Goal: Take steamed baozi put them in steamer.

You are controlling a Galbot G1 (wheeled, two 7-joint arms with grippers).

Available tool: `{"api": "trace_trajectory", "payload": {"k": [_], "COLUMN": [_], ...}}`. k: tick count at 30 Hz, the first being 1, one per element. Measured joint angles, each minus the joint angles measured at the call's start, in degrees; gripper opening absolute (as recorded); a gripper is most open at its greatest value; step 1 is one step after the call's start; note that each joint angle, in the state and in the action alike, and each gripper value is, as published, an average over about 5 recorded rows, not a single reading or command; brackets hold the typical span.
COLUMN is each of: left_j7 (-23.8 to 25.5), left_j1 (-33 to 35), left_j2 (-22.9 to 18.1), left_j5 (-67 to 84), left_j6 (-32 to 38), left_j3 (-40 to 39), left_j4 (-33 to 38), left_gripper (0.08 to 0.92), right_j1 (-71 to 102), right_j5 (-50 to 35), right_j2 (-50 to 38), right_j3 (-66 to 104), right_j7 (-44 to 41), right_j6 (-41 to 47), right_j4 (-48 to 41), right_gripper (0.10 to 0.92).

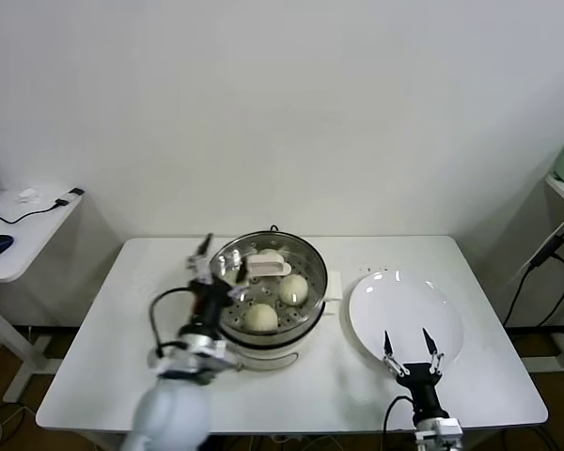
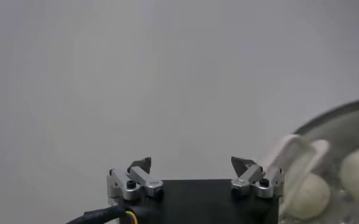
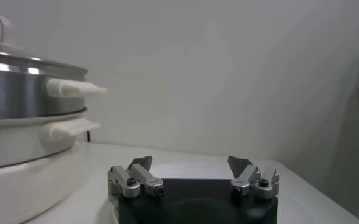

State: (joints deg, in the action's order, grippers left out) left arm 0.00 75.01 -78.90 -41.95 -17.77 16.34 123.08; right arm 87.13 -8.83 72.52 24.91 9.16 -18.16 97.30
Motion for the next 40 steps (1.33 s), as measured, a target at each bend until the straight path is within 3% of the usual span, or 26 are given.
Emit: {"api": "trace_trajectory", "payload": {"k": [7, 13, 23, 40], "left_j7": [-1.50, -1.71, -0.99, 0.41], "left_j1": [6.59, 9.96, 12.59, 15.05], "left_j2": [3.13, 5.07, 5.65, 5.81], "left_j5": [26.24, 42.10, 52.67, 57.00], "left_j6": [8.72, 15.37, 23.09, 27.83], "left_j3": [15.23, 21.41, 22.92, 22.52], "left_j4": [-1.90, -7.92, -17.22, -21.18], "left_gripper": [0.823, 0.823, 0.823, 0.823], "right_j1": [-0.57, -1.22, -1.41, -0.96], "right_j5": [-2.93, -5.33, -7.84, -8.69], "right_j2": [-0.53, -0.66, -0.68, -0.80], "right_j3": [-0.14, -0.05, -0.29, -0.50], "right_j7": [-1.17, -1.74, -2.61, -3.23], "right_j6": [-1.50, -2.71, -3.02, -3.05], "right_j4": [-0.38, -1.32, -2.14, -2.05], "right_gripper": [0.823, 0.823, 0.823, 0.823]}}
